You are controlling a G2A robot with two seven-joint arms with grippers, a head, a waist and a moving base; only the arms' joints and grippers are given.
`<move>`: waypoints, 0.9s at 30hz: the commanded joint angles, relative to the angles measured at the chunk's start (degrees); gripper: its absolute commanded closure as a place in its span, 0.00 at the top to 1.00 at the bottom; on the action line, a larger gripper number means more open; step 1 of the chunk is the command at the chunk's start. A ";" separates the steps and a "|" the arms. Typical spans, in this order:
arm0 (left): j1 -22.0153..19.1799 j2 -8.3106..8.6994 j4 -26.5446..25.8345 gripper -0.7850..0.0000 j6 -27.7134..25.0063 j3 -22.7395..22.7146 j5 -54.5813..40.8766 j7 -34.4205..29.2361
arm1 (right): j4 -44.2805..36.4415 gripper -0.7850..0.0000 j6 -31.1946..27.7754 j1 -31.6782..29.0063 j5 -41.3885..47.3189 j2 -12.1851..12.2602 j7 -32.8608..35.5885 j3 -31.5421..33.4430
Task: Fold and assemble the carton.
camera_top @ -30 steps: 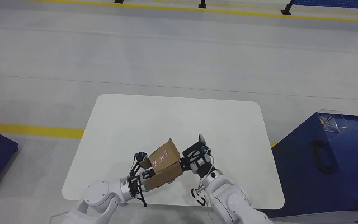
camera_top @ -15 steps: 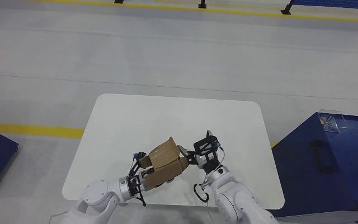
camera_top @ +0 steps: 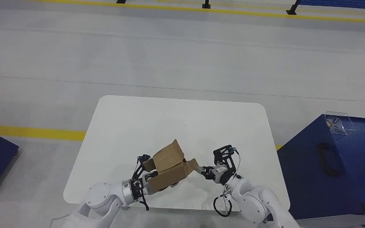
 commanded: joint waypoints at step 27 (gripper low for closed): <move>-0.90 -0.40 1.10 0.00 -0.15 1.53 1.70 -0.20 | -2.44 1.00 -5.00 1.35 11.91 0.20 2.39 1.82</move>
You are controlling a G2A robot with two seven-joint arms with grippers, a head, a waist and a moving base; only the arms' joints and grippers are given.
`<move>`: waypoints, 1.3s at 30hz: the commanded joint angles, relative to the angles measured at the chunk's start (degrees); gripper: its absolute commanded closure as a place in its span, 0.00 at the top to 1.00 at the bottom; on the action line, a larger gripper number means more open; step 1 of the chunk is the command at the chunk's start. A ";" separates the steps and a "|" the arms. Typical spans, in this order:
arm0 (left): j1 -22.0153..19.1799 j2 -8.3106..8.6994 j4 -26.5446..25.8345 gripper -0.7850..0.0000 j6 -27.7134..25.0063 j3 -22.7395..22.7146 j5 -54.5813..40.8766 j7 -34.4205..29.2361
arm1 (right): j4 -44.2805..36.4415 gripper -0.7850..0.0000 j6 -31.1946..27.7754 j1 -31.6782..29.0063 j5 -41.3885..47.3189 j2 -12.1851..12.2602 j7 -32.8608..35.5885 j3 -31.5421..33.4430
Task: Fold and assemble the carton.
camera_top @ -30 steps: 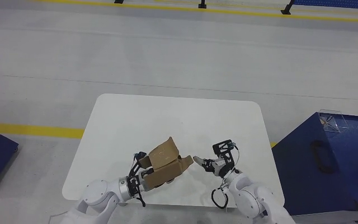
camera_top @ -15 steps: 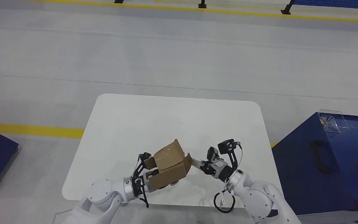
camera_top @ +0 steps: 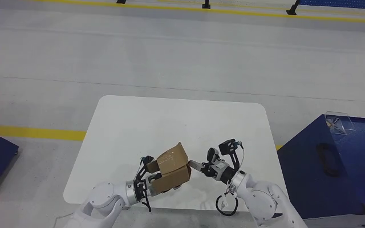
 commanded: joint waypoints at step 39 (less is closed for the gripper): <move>-0.44 -0.19 0.43 0.00 0.18 0.31 0.69 -0.95 | -1.35 1.00 2.97 2.22 -2.63 -0.12 1.91 -2.86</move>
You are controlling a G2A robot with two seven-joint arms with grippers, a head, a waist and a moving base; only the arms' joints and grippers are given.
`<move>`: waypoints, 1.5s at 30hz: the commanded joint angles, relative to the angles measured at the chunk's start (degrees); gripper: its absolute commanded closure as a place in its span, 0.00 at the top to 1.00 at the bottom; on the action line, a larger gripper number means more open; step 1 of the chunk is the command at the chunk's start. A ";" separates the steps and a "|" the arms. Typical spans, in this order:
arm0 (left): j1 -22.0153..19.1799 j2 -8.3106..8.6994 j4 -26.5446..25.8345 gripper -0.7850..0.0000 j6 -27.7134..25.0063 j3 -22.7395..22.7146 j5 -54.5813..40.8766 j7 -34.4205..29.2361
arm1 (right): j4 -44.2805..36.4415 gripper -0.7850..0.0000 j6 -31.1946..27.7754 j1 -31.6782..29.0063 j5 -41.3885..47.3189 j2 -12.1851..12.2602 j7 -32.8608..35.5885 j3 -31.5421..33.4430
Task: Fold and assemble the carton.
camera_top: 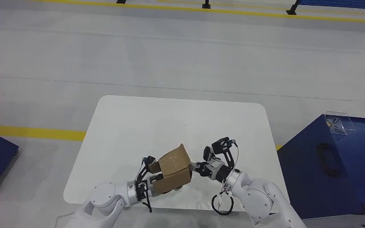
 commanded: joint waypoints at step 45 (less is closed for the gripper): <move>0.11 -0.20 1.40 0.00 1.34 -0.45 -5.40 -3.36 | 1.20 1.00 -2.17 -2.17 7.10 0.32 -0.88 2.70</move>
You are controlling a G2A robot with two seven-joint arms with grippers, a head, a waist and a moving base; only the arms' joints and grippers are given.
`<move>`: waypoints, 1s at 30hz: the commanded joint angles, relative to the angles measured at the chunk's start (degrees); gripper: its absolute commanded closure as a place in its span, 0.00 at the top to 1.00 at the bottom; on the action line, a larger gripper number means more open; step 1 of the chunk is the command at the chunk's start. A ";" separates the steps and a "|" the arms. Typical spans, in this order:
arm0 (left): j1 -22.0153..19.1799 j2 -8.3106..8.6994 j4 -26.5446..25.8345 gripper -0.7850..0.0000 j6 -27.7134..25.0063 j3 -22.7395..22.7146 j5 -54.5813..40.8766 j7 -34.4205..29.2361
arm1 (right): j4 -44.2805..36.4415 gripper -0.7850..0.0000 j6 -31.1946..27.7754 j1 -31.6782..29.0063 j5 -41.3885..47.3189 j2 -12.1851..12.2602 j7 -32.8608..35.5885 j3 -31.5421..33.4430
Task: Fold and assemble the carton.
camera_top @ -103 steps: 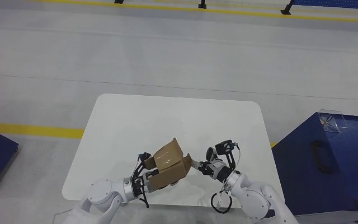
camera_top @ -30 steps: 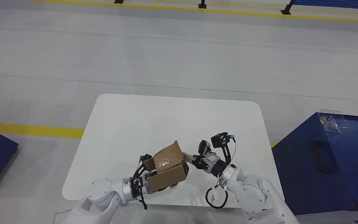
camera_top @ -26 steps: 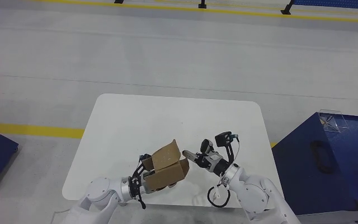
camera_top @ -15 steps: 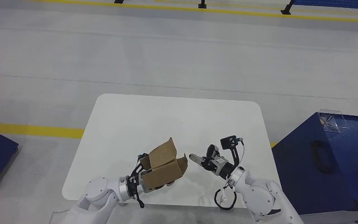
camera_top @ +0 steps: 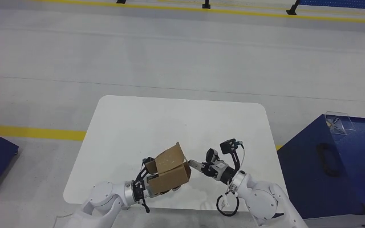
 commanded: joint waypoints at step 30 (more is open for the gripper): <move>-0.06 0.01 0.30 0.00 0.36 -0.08 0.80 -0.16 | -0.04 1.00 2.94 1.19 -1.67 -0.24 -2.79 -1.69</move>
